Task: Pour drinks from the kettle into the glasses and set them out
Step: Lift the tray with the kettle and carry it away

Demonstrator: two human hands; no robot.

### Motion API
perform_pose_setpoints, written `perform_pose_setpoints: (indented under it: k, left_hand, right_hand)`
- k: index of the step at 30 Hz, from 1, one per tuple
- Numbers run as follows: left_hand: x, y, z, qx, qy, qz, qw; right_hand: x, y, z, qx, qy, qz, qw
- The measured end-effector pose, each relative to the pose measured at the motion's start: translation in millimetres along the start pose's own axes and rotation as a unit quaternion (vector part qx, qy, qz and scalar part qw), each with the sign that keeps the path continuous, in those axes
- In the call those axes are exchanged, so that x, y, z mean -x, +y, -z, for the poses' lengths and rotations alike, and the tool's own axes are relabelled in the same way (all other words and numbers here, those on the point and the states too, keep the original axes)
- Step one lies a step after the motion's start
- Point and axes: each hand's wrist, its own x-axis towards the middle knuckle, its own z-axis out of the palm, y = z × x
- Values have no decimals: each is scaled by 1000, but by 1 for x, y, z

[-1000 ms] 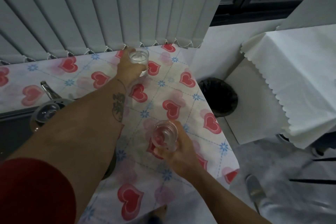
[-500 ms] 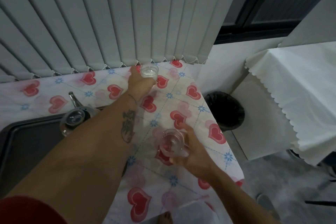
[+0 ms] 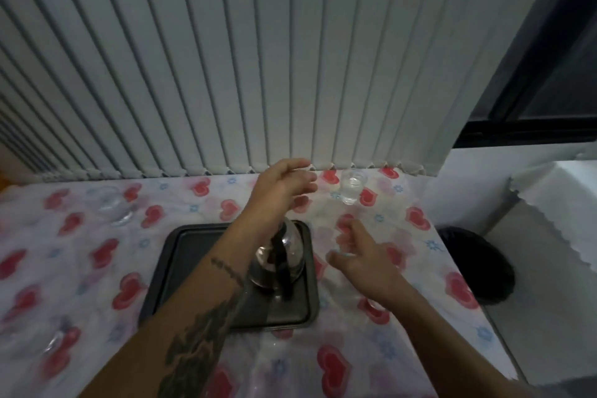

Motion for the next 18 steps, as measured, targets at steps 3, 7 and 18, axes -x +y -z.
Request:
perform_pose_setpoints:
  k: [3, 7, 18]
  left_hand:
    - [24, -31, 64, 2, 72, -17, 997]
    - [53, -101, 138, -107, 196, -15, 975]
    - [99, -203, 256, -457, 188, 97, 864]
  right_hand:
    - [-14, -16, -45, -6, -36, -29, 999]
    - [-30, -22, -90, -13, -34, -27, 999]
    - [-31, -36, -144, 9, 102, -54, 993]
